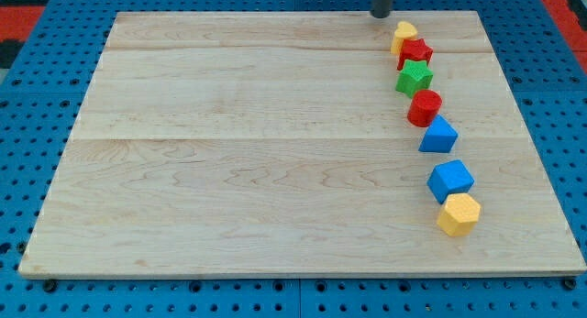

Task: Move the heart to the left of the red star

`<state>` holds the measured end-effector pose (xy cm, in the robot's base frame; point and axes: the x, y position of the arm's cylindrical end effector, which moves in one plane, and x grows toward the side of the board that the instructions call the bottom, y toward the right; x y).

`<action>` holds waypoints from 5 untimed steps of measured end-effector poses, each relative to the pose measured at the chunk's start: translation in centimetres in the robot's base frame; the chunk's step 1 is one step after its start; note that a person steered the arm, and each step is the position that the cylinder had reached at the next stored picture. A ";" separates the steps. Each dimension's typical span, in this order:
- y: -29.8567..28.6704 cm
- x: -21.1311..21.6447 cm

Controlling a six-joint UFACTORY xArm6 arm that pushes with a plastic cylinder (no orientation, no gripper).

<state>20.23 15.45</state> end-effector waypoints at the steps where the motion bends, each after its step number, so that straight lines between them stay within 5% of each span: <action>1: 3.5 3.3; 2: -2.2 6.4; 4: -0.1 5.3; 5: -0.6 14.6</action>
